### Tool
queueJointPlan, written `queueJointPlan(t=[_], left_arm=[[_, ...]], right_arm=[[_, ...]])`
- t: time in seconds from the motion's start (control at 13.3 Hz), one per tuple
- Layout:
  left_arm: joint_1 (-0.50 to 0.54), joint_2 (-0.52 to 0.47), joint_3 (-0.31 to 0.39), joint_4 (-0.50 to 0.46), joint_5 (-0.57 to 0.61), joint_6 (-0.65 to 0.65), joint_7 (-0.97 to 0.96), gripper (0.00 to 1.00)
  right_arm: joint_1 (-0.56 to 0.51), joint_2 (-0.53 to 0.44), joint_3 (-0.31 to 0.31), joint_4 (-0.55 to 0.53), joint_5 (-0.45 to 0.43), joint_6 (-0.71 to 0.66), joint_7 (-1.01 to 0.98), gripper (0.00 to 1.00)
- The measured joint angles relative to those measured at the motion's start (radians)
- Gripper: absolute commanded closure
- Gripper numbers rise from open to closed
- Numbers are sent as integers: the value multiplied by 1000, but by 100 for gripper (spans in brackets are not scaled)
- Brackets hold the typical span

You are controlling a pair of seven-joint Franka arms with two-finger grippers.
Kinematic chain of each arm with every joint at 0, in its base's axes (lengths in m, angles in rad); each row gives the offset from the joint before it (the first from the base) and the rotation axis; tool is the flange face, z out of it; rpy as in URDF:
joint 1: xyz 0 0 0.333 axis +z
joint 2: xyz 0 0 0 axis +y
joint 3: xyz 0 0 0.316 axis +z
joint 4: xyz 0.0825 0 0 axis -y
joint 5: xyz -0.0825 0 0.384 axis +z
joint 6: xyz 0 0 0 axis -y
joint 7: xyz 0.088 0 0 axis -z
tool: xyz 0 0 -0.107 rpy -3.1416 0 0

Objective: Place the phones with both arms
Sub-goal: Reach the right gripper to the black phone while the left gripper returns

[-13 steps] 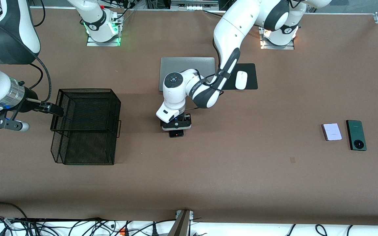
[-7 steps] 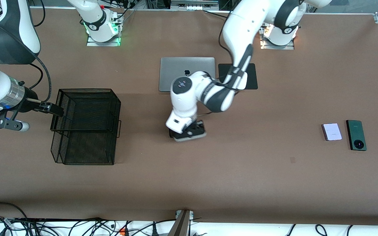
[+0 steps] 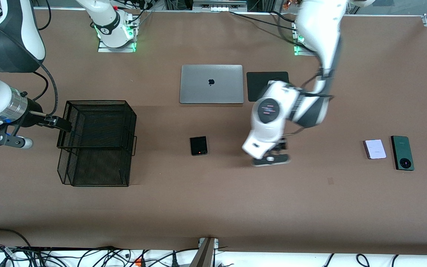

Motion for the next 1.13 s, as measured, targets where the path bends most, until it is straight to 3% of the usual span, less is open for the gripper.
queueJointPlan(t=[0.3, 0.6, 0.83, 1.13], left_arm=[[205, -123, 2, -166, 0, 0, 340, 0], [415, -162, 2, -203, 0, 3, 549, 0], [538, -167, 1, -237, 8, 67, 706, 0], [668, -162, -5, -335, 9, 232, 774, 0]], right_arm=[[21, -2, 10, 2, 0, 1, 0, 0], [135, 11, 17, -2, 1, 1, 99, 0], [275, 73, 22, -4, 1, 53, 288, 0], [410, 216, 22, -7, 1, 217, 345, 0]])
